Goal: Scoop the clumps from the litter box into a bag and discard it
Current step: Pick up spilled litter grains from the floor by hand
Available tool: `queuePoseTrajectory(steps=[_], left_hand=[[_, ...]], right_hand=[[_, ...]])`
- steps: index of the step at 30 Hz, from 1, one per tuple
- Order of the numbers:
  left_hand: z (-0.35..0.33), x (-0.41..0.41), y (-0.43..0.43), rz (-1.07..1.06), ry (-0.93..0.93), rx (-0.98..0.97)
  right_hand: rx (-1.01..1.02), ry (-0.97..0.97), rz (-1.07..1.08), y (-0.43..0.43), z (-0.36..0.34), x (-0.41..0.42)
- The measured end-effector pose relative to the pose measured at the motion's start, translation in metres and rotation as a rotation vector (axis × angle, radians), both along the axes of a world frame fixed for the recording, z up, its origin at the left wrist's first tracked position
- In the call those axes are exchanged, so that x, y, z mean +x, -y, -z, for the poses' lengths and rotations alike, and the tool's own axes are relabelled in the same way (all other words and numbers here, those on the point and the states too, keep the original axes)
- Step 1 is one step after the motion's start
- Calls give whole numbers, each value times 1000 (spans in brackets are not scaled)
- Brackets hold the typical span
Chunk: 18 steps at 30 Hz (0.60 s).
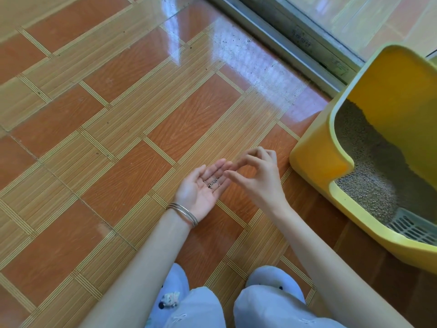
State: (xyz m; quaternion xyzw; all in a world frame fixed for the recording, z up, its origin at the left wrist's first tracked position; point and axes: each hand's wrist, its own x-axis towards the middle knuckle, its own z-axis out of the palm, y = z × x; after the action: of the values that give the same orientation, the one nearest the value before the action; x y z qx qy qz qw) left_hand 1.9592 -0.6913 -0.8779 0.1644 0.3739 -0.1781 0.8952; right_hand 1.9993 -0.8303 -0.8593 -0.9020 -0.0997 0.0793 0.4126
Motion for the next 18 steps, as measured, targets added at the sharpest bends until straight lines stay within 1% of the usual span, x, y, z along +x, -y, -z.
queuePoseTrajectory(steps=[3, 8, 12, 16, 18], left_hand=[[-3, 1, 0, -12, 6, -16], [-11, 9, -5, -4, 24, -9], [-23, 22, -17, -14, 24, 14], [-41, 38, -33, -28, 17, 59], [-50, 48, -42, -17, 18, 89]], right_hand=[[-37, 22, -37, 1, 1, 0], [-73, -59, -83, 4, -6, 8], [-76, -73, -88, 4, -13, 22], [-195, -20, -151, 3, -23, 38], [-221, -23, -173, 0, -30, 44]])
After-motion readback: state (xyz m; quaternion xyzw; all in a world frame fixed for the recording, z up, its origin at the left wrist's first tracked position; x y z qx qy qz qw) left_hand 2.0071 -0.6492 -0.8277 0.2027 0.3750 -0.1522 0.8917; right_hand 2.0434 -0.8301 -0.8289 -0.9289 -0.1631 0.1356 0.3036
